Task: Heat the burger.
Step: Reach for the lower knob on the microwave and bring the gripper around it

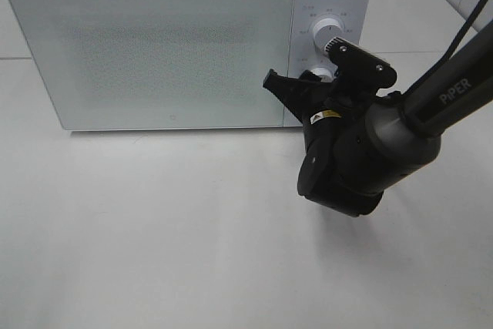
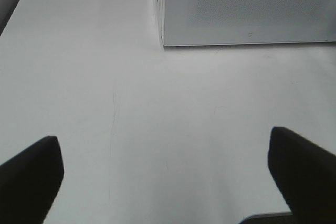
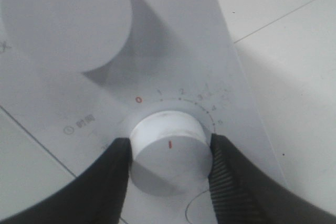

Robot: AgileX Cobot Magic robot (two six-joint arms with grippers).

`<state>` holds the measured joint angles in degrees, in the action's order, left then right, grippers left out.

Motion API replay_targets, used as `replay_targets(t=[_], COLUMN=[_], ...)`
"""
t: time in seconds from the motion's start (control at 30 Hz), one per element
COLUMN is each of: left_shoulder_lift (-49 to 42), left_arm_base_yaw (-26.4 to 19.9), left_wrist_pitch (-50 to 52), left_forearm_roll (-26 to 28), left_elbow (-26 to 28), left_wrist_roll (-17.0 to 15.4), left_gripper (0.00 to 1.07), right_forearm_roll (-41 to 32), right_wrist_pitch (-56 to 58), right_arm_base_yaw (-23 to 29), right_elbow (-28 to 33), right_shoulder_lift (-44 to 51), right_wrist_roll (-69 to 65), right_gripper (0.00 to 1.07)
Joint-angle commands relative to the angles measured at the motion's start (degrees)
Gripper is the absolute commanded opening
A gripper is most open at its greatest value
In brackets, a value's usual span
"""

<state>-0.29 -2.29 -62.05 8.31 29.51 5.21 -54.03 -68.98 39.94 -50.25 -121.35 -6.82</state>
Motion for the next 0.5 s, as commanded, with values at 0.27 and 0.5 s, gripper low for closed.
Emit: replay_targets(t=[0.27,0.5], left_shoulder_lift=[-0.97,-0.97], left_arm_base_yaw=[-0.17,-0.17], left_wrist_pitch=[0.74,0.74], left_forearm_roll=[0.11,0.11], left_elbow=[0.00,0.00], left_wrist_roll=[-0.40,-0.40], left_gripper=[0.98,0.98], right_forearm_roll=[3.21,3.21], right_wrist_pitch=[-10.94,-10.54], right_arm_base_yaw=[-0.40,-0.40], right_elbow=[-0.97,-0.97], right_shoulder_lift=[0.40,0.40], right_wrist_roll=[-16.21,-24.98], right_gripper=[0.06,0.06])
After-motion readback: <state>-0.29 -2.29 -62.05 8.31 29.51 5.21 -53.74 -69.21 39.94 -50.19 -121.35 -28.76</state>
